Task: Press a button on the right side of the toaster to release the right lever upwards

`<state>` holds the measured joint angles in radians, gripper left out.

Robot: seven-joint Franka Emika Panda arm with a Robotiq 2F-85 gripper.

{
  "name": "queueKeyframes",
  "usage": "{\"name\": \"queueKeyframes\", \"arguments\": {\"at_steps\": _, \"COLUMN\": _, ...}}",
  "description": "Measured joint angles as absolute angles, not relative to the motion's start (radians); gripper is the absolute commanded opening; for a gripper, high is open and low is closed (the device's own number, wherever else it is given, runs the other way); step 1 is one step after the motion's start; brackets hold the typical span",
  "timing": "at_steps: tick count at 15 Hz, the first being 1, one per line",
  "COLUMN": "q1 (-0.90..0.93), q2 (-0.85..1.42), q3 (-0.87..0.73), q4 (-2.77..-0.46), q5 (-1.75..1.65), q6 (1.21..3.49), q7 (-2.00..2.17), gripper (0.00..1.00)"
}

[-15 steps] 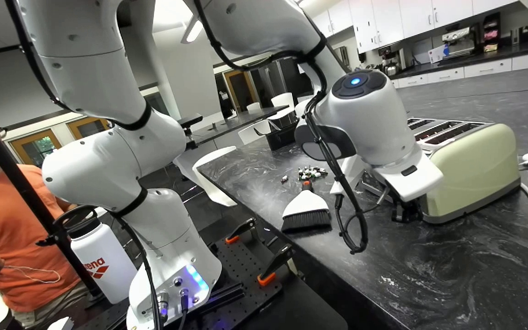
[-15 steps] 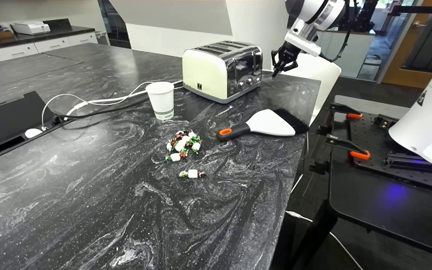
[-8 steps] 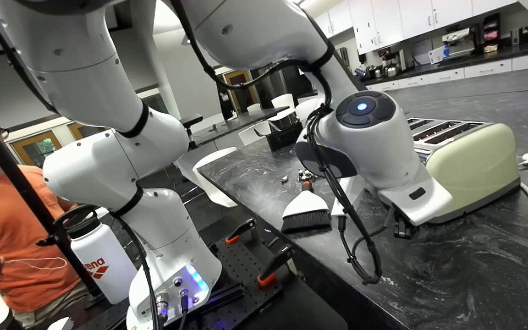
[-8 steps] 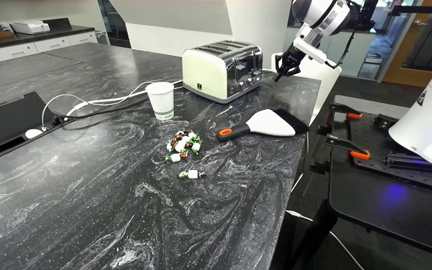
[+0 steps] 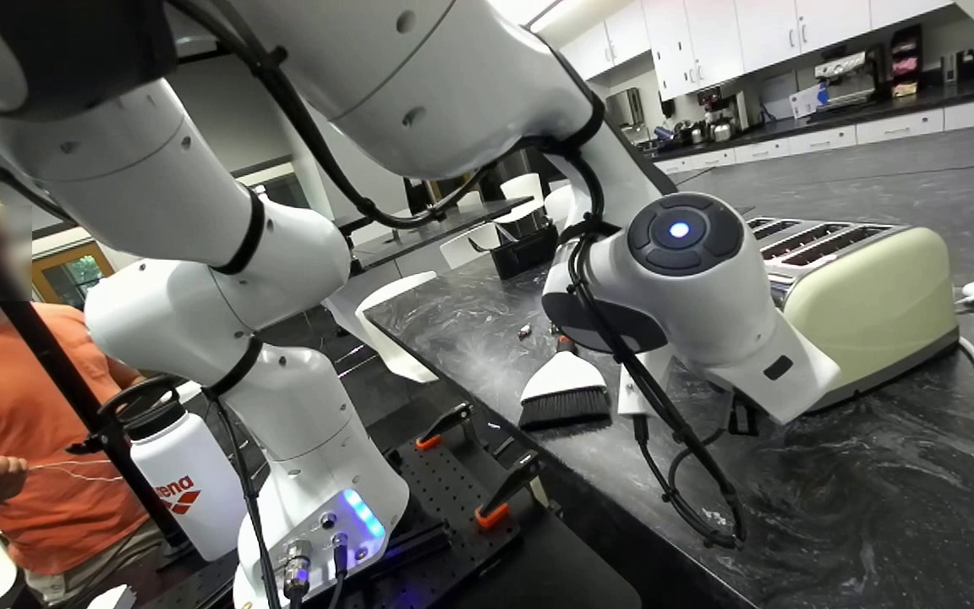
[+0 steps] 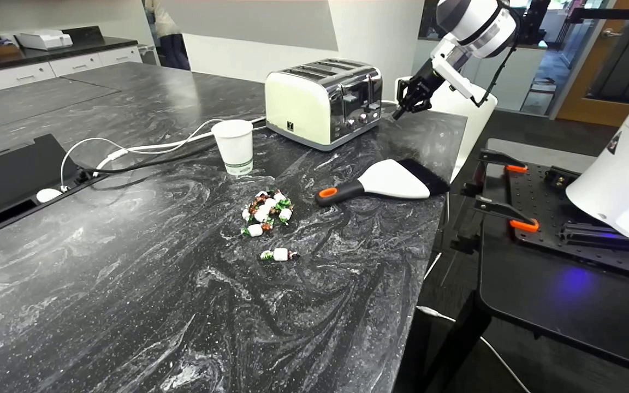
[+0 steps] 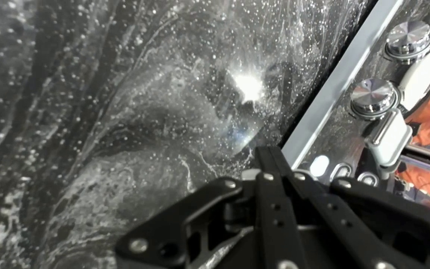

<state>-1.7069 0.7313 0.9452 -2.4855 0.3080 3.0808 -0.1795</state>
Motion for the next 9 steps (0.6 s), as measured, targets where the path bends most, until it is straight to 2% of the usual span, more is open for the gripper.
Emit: {"name": "queueKeyframes", "arguments": {"at_steps": 9, "q1": -1.718, "q2": 0.791, "q3": 0.971, "q4": -2.488, "q5": 0.206, "q6": 3.089, "q7": -0.166, "gripper": 0.00}}
